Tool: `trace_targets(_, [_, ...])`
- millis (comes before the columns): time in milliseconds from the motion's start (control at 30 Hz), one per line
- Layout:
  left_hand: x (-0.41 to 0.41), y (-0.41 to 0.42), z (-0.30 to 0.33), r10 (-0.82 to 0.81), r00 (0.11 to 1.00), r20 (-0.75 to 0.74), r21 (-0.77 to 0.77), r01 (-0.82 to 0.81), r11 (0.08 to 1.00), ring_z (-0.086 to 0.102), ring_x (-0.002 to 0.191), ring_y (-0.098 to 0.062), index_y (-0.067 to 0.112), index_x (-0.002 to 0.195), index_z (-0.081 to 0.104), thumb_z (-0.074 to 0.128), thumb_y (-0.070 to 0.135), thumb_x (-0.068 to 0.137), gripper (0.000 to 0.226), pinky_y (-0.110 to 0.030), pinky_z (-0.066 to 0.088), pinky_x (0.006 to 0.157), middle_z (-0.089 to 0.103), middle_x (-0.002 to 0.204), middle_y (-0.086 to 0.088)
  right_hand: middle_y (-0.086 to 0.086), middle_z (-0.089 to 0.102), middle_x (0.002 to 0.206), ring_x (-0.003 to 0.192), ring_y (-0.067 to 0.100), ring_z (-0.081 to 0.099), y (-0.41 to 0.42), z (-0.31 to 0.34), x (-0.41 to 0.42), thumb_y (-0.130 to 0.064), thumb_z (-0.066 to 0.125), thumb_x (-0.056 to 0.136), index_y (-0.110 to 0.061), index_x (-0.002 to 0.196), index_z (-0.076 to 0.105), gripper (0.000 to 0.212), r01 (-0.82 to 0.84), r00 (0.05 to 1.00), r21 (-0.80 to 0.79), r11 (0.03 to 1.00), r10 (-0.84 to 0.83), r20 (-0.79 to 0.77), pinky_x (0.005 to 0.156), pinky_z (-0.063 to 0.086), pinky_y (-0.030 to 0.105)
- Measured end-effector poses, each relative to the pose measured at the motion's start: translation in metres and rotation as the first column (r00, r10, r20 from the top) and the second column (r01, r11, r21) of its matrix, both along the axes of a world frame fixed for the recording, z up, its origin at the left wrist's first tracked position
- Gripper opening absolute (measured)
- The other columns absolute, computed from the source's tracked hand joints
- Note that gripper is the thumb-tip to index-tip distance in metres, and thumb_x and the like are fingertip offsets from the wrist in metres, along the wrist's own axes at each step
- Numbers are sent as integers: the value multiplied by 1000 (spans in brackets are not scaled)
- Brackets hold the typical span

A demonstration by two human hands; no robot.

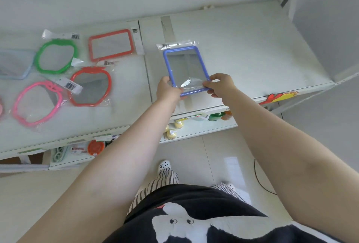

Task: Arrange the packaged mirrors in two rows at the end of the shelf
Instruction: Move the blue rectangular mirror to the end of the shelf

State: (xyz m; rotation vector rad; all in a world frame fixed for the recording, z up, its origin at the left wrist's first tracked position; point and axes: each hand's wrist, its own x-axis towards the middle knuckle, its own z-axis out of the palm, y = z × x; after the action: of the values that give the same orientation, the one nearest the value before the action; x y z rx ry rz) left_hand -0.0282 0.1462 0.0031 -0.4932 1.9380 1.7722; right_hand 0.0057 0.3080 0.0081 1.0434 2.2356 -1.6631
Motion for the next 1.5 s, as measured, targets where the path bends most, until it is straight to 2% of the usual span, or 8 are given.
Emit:
trace_targets(133, [33,68,5,-35,999,3,65,35,997,60,88,-29,9,129,46,57,-15,84,52,-31,57,76,48,101,-8,14,63,78,51,15,57,64,9,45,-11,72,82,-11,98,58,21,94,994,-42,995,-96,-52,43,49,14])
trace_targets(300, [93,163,2,-46,999,28,127,42,991,68,83,-32,11,135,41,58,-12,85,57,-22,58,52,54,112,-13,9,66,71,46,16,61,159,11,106,-14,75,79,-12,95,62,21,177,984,-34,984,-178,-28,53,57,20])
trace_targets(567, [130,245,14,-12,1000,-26,136,16,991,66,89,-33,13,134,44,61,-8,85,56,-17,57,55,55,92,-2,8,57,62,28,6,51,241,21,142,-8,73,81,-16,70,54,23,204,975,-75,976,-209,-71,41,48,15])
trace_targets(733, [107,262,17,1,998,-69,126,8,992,66,86,-30,11,134,45,61,-11,84,57,-22,60,60,56,96,-5,11,55,65,26,8,51,260,27,122,-1,66,83,-14,71,51,23,179,978,-132,975,-191,-83,31,38,12])
trace_targets(833, [87,272,14,12,997,-74,134,-2,991,65,85,-28,10,133,46,62,-11,83,57,-23,59,63,54,86,0,13,56,63,31,11,56,271,23,102,1,67,81,-14,71,55,22,186,975,-153,971,-202,-96,46,54,22])
trace_targets(1167, [6,325,12,9,987,-163,46,-1,999,65,80,-25,9,117,50,73,-1,77,48,-22,55,59,60,90,-8,7,57,66,34,9,57,324,28,27,-2,73,78,-13,69,53,25,260,954,-18,965,-260,-149,63,57,29])
trace_targets(1367, [-41,368,11,-15,980,-196,54,27,998,58,63,-11,-2,122,56,72,2,81,44,-15,54,59,60,85,-8,7,58,68,42,11,59,370,32,-23,-4,74,79,-13,68,55,24,288,937,-35,957,-289,-199,45,53,13])
trace_targets(1500, [-66,395,9,-12,986,-166,181,43,983,60,84,-23,-7,131,48,65,-7,84,50,-19,57,74,57,85,-7,9,54,66,54,15,54,403,28,-59,3,69,82,-10,67,53,26,247,929,-109,963,-268,-256,43,51,12])
